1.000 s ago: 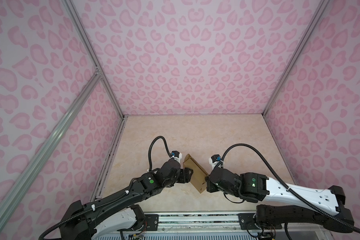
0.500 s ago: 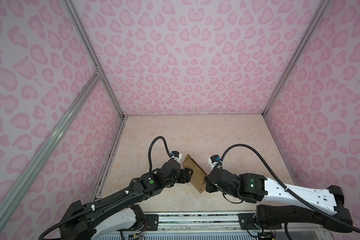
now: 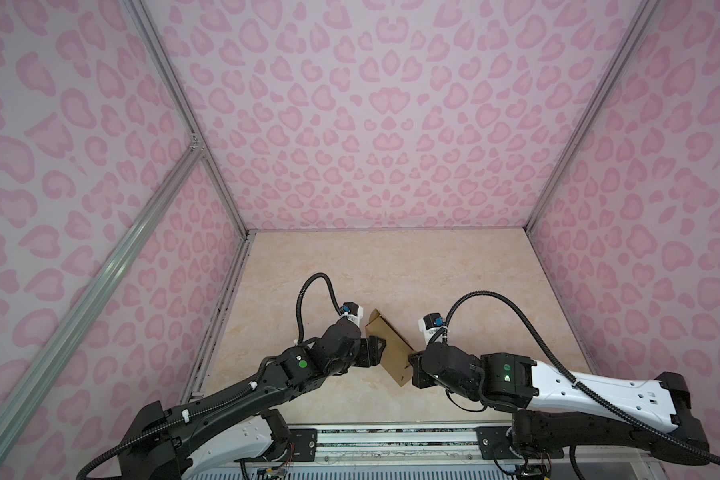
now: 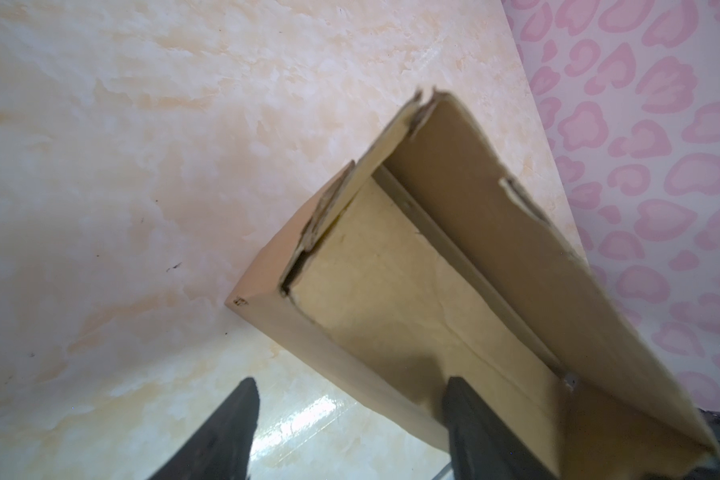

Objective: Fold the paper box

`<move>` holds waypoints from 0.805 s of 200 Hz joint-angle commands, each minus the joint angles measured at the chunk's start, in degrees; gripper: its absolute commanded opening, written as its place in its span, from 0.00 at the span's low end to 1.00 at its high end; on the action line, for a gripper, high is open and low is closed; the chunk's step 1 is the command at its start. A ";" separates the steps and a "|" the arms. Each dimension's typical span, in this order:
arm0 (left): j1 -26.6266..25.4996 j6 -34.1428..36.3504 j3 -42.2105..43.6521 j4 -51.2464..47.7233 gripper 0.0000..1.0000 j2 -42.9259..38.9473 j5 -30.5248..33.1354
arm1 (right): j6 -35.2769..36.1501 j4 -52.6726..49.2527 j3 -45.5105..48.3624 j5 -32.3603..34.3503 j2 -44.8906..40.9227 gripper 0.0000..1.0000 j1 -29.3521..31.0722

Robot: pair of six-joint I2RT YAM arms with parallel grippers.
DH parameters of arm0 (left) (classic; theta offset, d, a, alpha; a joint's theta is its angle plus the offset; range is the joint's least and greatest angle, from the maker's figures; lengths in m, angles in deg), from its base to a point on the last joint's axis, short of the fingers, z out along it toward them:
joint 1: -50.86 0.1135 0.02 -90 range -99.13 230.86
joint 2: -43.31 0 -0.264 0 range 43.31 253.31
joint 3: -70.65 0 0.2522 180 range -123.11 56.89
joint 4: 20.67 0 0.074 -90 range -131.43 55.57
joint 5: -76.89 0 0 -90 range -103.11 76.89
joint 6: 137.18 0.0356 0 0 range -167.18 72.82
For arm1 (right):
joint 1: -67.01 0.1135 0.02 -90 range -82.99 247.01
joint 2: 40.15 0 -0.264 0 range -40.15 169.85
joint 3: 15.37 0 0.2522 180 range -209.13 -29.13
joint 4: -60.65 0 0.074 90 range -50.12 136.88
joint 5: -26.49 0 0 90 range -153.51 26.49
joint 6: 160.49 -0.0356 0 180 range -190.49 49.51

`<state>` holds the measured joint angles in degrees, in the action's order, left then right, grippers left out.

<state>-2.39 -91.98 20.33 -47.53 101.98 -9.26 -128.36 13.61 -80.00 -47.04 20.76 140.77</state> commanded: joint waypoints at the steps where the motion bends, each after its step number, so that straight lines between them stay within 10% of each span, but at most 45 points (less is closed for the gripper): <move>1: -0.19 0.72 0.44 -6.22 0.73 0.37 -1.26 | -0.53 1.34 1.41 1.01 -1.25 0.00 -0.19; 161: -0.42 0.50 0.34 -6.32 0.73 0.11 -1.04 | -0.76 11.06 6.31 -9.74 -4.26 0.00 -3.71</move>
<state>-2.61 -92.11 20.40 -47.68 101.85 -9.04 -129.58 22.81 -73.58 -54.82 16.50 137.03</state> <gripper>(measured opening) 0.727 0.049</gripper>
